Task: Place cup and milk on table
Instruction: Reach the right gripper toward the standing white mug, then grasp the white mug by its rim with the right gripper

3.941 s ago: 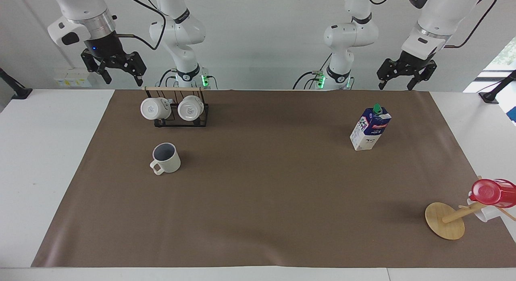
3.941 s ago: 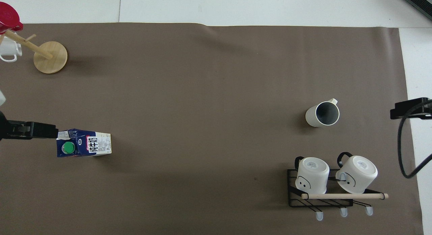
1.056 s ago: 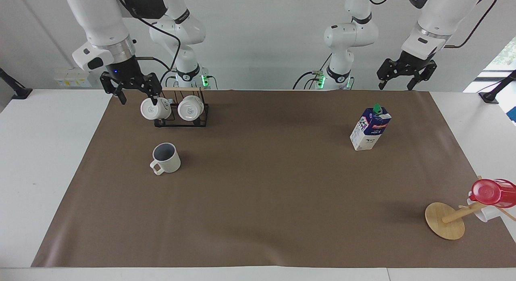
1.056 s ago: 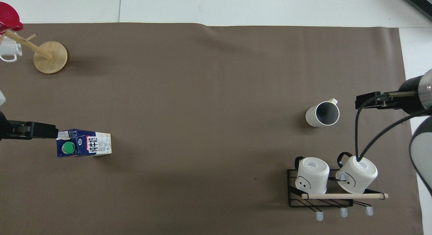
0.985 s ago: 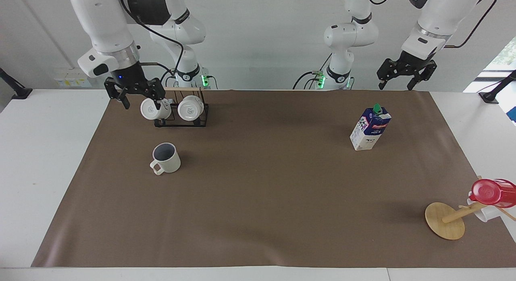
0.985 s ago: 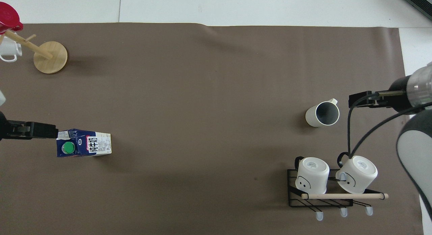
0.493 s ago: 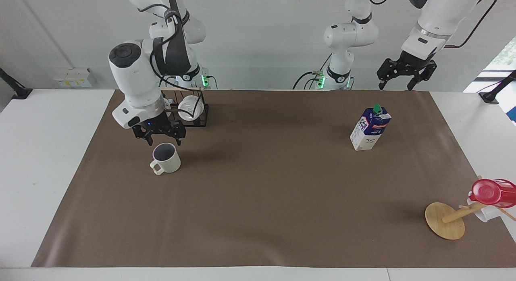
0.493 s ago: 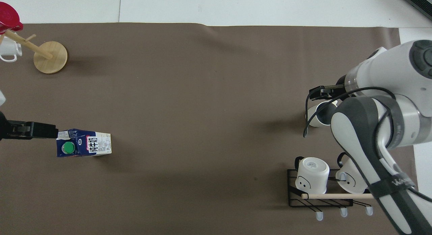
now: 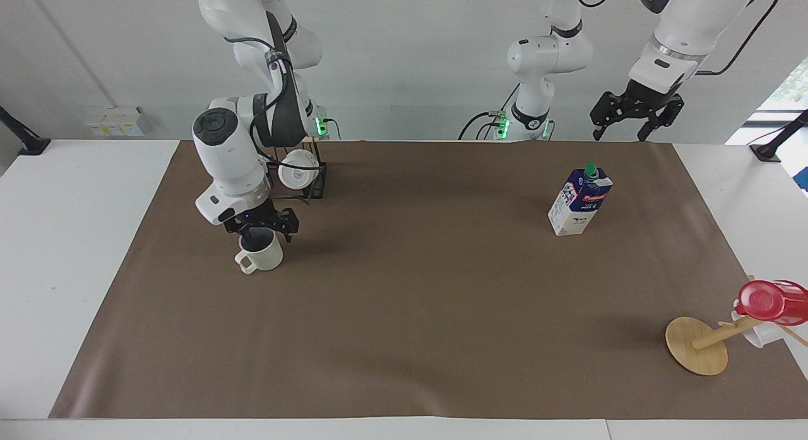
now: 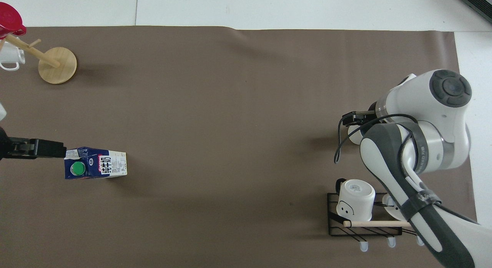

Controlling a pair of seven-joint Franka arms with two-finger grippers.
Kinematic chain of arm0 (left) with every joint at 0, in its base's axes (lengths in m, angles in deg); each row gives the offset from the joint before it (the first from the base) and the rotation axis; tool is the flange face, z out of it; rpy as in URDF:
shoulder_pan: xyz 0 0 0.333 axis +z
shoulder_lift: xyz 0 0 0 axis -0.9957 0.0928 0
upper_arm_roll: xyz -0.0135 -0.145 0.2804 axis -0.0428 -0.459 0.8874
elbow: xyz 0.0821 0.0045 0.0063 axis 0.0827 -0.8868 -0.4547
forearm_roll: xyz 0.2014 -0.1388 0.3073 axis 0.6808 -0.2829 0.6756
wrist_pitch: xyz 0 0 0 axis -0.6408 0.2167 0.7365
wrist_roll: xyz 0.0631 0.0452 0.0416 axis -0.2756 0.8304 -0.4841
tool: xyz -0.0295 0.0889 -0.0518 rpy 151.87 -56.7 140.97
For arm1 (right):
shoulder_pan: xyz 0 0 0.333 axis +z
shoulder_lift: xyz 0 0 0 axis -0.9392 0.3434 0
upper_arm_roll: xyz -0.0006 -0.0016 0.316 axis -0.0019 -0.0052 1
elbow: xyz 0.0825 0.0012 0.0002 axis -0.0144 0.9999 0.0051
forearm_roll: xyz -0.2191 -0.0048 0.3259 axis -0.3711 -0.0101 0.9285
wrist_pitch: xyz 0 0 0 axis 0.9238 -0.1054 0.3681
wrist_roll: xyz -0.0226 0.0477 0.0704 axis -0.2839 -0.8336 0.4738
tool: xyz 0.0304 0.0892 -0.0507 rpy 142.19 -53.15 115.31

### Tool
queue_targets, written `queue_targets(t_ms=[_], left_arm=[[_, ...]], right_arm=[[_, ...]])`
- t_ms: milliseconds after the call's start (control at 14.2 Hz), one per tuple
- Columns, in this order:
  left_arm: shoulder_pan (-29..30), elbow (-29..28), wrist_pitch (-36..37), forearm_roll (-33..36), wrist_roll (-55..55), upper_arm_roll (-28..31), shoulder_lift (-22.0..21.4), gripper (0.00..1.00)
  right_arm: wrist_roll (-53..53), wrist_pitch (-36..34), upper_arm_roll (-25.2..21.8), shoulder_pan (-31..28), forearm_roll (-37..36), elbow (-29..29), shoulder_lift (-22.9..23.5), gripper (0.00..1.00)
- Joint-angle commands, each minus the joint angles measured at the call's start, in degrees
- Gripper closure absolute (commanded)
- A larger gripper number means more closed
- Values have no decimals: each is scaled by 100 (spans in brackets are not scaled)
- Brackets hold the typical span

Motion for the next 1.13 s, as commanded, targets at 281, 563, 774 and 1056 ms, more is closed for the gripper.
queue_targets(t_ms=[281, 563, 774, 1056], left_arm=[[-52, 109, 144, 116, -57, 39, 20, 0], [-52, 109, 135, 116, -57, 48, 20, 0], [-52, 92, 135, 116, -83, 48, 2, 0], [-69, 39, 56, 108, -57, 39, -15, 0]], right_arm=[[-120, 426, 35, -97, 2, 221, 228, 0], [-93, 408, 35, -124, 2, 221, 228, 67], [-128, 408, 35, -124, 2, 221, 228, 100], [-155, 399, 35, -124, 54, 185, 246, 100]])
